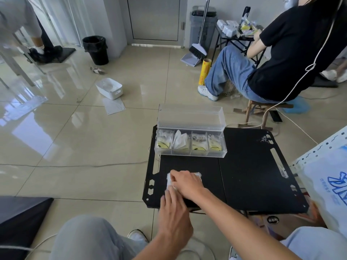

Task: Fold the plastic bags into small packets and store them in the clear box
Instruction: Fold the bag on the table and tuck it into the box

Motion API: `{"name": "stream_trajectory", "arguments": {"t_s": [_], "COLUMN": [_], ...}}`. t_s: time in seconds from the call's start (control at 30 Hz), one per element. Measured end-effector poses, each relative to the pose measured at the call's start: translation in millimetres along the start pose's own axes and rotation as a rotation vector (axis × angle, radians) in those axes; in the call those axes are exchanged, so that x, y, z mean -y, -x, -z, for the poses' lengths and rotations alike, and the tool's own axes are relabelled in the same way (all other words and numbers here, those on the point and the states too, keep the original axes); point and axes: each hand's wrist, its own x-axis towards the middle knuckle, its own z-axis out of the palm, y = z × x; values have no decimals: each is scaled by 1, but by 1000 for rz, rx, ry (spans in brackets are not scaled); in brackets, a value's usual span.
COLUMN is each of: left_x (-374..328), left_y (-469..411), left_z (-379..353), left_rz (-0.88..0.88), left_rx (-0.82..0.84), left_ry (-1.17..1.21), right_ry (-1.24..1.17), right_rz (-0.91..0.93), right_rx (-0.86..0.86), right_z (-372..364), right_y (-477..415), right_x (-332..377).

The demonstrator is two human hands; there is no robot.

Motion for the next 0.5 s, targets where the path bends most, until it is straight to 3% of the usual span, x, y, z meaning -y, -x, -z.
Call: {"name": "stream_trajectory", "arguments": {"t_s": [0.17,0.27,0.37,0.5], "left_x": [22,21,18,16], "left_y": [-16,-15,-14,-15], "left_z": [-8,-14,-16,-17], "left_rz": [17,35,43,57], "left_rx": [150,171,160,156], "left_ry": [-34,-32,-5,44], "right_ry": [-355,-295,-325,-398], "right_rz": [-65,-296,-499,-373], "right_rx": [-51,-327,-326,-254], "right_z": [2,5,0,-10], "right_y": [15,27,39,39], "right_x": [-18,-38,-53,-61]}}
